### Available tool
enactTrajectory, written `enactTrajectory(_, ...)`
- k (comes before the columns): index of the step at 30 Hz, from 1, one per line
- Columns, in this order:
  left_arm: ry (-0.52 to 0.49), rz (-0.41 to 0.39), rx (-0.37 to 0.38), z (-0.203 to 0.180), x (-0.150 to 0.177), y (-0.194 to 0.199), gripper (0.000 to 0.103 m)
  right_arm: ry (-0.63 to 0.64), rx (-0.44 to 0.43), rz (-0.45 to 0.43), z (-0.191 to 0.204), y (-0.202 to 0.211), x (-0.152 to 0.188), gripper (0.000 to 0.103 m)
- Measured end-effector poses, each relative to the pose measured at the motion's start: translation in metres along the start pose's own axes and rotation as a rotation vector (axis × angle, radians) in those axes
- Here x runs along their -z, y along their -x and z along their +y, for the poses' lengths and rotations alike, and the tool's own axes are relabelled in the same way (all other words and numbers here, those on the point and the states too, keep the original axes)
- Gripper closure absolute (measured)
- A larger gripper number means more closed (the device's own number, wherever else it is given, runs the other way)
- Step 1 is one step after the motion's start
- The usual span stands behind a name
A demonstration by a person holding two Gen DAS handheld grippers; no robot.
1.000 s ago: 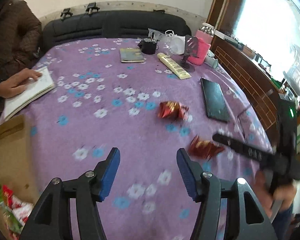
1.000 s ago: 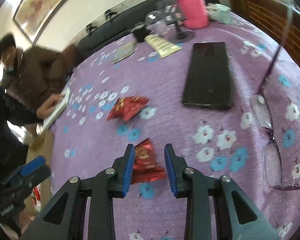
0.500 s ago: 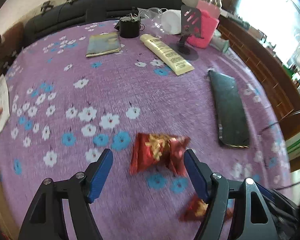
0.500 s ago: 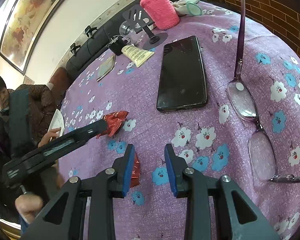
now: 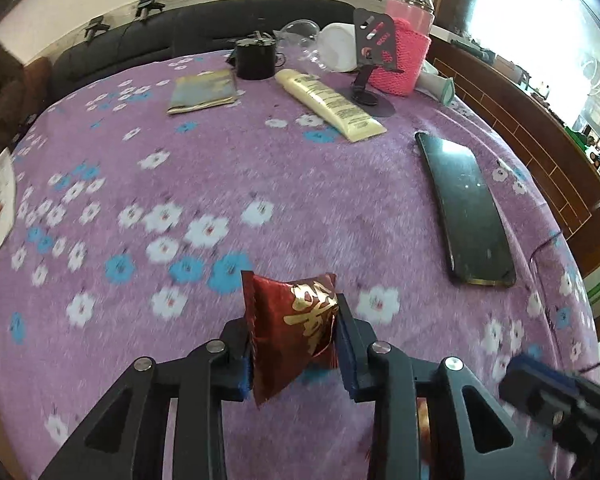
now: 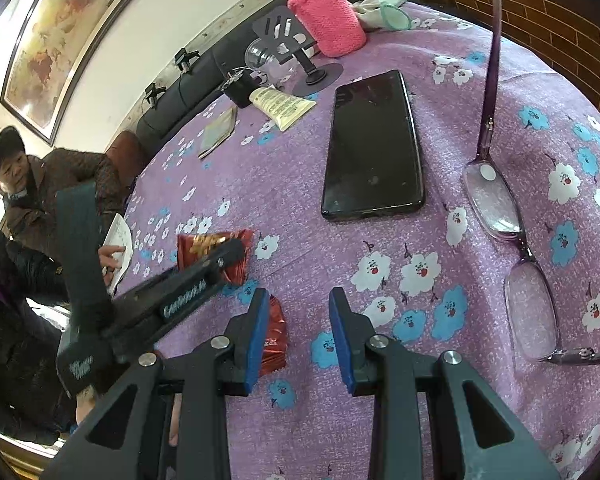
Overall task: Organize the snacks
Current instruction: 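Grasp a red foil candy with the left gripper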
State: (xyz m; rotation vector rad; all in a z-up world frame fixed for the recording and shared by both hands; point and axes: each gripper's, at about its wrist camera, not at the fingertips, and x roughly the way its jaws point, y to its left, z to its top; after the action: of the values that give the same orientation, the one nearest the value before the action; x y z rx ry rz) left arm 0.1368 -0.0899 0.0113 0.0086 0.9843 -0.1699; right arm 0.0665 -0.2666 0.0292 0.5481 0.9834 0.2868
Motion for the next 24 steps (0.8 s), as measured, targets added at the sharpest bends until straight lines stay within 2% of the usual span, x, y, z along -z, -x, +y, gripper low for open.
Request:
enactTrajectory(6, 0.042, 0.017, 0.008, 0.019, 0.035, 0.025, 0.072, 0.079, -0.026, 0.034, 0.014, -0.007, 0.006, 0.072)
enactTrajectory(10, 0.038, -0.012, -0.004, 0.030, 0.058, 0.041, 0.075, 0.147, -0.021, 0.049, 0.025, -0.014, 0.011, 0.068)
enactTrajectory(11, 0.037, -0.014, -0.009, 0.031, 0.059, 0.042, 0.078, 0.166, -0.012, 0.046, 0.029, -0.015, 0.013, 0.067)
enactTrajectory(16, 0.052, -0.030, 0.018, 0.036, 0.061, 0.043, 0.078, 0.235, -0.004, 0.031, 0.039, -0.016, 0.019, 0.066)
enactTrajectory(20, 0.066, -0.045, 0.039, 0.040, 0.062, 0.042, 0.078, 0.244, -0.057, 0.067, 0.042, -0.019, 0.022, 0.066)
enactTrajectory(24, 0.095, -0.044, 0.085, 0.049, 0.060, 0.042, 0.077, 0.330, -0.090, 0.120, 0.057, -0.023, 0.032, 0.066)
